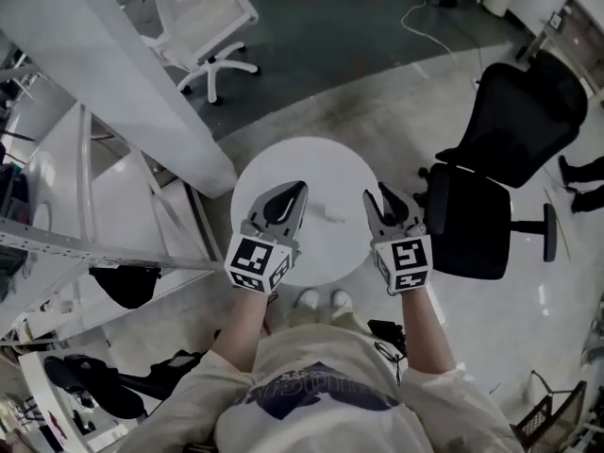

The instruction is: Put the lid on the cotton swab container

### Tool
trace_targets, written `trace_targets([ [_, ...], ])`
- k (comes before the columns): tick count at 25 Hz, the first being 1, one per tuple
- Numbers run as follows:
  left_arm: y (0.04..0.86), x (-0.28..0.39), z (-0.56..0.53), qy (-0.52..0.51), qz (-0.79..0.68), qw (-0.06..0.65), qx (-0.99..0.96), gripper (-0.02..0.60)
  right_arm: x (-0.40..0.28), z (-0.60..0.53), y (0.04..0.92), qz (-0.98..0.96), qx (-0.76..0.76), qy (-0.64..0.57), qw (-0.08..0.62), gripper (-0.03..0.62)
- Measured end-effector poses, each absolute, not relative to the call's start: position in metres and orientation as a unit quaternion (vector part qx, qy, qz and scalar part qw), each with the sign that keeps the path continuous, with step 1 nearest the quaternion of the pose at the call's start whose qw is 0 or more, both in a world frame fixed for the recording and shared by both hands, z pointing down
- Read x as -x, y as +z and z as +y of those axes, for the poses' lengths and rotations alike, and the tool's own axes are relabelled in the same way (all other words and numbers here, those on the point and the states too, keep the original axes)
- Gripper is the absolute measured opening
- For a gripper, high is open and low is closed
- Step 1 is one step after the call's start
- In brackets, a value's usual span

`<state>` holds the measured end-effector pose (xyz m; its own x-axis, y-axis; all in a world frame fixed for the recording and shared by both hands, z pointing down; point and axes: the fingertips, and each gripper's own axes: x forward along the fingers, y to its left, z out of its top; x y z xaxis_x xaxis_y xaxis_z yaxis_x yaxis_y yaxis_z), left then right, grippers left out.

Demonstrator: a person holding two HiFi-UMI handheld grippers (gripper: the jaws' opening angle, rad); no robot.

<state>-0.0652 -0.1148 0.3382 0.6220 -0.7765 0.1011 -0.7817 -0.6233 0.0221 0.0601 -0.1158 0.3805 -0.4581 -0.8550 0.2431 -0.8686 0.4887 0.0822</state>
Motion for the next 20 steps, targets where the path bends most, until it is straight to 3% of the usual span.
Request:
trace_targets([
  [12,0.250,0.073,-0.085,-0.059,-0.496,-0.081,-0.863,0.000,-0.056,-0.084,0.295,-0.771,-0.635,-0.050,0.030,0.017],
  [20,0.246,0.058,-0.076,-0.057,-0.493,-0.114,-0.861,0.000,-0.053,-0.075,0.277,-0.763,-0.641,-0.083,0.005,0.009],
])
